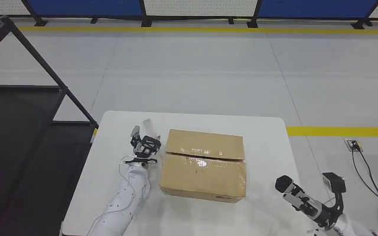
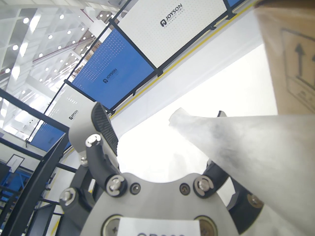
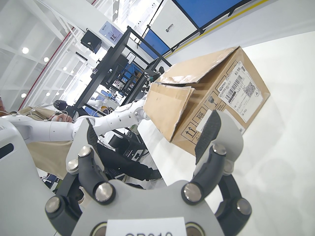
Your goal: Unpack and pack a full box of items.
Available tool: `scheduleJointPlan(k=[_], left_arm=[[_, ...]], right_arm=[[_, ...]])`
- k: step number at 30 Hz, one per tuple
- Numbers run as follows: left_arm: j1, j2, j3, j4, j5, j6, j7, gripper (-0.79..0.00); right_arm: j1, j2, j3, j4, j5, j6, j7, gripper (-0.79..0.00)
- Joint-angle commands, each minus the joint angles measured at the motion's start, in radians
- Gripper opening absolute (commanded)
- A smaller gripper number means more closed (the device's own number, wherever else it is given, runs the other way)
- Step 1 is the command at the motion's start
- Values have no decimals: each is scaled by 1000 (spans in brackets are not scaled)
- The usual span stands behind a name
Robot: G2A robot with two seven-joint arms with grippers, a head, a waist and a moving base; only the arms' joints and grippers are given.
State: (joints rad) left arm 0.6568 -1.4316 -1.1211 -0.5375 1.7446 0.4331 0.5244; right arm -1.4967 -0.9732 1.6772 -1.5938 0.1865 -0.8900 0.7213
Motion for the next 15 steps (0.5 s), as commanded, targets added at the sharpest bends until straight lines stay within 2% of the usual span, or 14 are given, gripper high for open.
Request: scheduleJointPlan(k=[1,8,15], left_arm=[[9,4,-18,-3,-23,13,24,0],[75,24,-77,-71,-55,55,82,0],[192,55,-148,-210,-49,75,44,0]], right_arm=[[9,0,-7,-4,-2,6,3,0],[56,3,-42,-7,-10,28,30,0],[106,5,-79,-9,-16,52,51,0]])
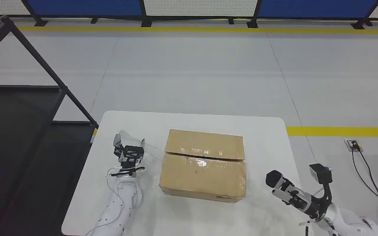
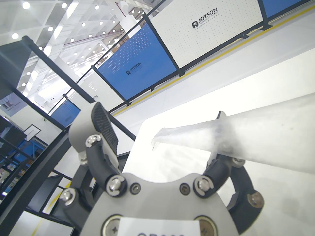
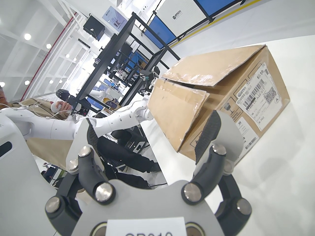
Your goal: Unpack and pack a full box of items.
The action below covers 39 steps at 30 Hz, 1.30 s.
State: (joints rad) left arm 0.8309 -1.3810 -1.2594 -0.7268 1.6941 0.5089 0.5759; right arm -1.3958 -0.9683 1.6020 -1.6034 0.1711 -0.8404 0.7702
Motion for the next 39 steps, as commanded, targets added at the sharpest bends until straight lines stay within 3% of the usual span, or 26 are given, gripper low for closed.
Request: scheduleJointPlan(k=[1,10,20,25,39], left_arm=[[38,9,-22,-45,7,2,-18,0],[211,44,-112,-268,44,-48,-172,0],[213,44,-111,-269,44,-51,-174,0],[216,47,-125,-266,48,-70,-239,0],[209,68,-263,-222,-42,-94,-331,0]], right_arm=[[10,0,-7,3,-1,2,4,0],[66,3,-48,17,6,22,37,0],[92,7,-65,30,11,25,46,0],[93,10,-65,29,14,25,50,0],[106,17,-81,30,27,38,73,0]])
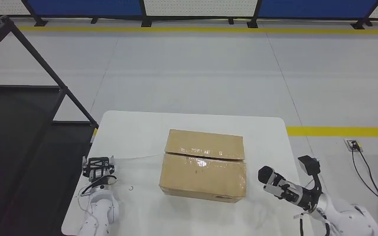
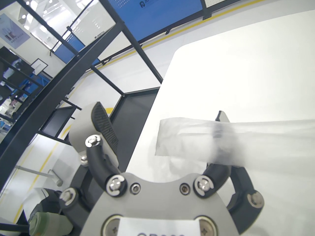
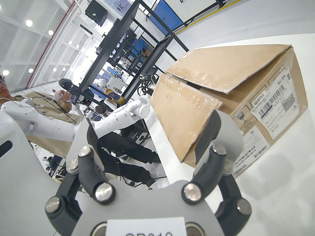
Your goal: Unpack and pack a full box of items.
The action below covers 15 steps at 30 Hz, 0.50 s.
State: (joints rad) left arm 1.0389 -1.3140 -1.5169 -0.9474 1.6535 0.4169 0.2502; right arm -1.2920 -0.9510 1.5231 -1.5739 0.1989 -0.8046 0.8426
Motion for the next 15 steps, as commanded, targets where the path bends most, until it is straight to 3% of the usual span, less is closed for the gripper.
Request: scheduleJointPlan(k=[1,9,15], left_arm=[[1,1,-6,-1,-1,-2,-5,0],[3,1,-6,-3,-3,-6,-7,0],[-8,13,-56,25,-4,2,-73,0]], right_arm=[[5,0,-5,1,0,4,1,0],[25,1,-28,4,-8,16,2,0],[31,3,-36,2,-13,20,0,0]])
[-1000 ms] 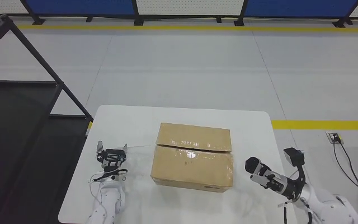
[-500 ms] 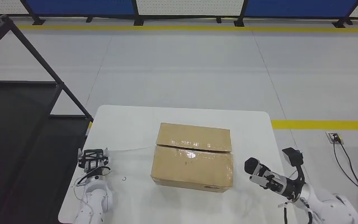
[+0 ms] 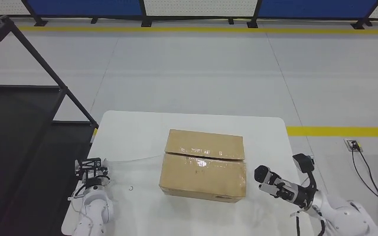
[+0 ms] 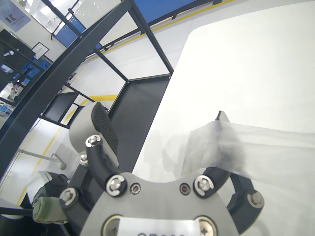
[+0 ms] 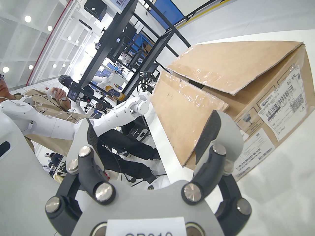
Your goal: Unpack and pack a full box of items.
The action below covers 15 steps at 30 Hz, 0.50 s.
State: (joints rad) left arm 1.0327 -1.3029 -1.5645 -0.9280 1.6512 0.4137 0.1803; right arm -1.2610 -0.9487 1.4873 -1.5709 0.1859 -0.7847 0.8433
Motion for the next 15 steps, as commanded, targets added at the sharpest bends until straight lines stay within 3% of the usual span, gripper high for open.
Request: scheduleJointPlan(k=[1,15], left_arm=[[-4,4,-20,11,-2,12,-7,0],[45,23,-143,-60,-63,82,-36,0]], right_arm=[[0,1,-1,-1,-1,2,-1,0],[26,5,-20,-16,-6,23,16,0]])
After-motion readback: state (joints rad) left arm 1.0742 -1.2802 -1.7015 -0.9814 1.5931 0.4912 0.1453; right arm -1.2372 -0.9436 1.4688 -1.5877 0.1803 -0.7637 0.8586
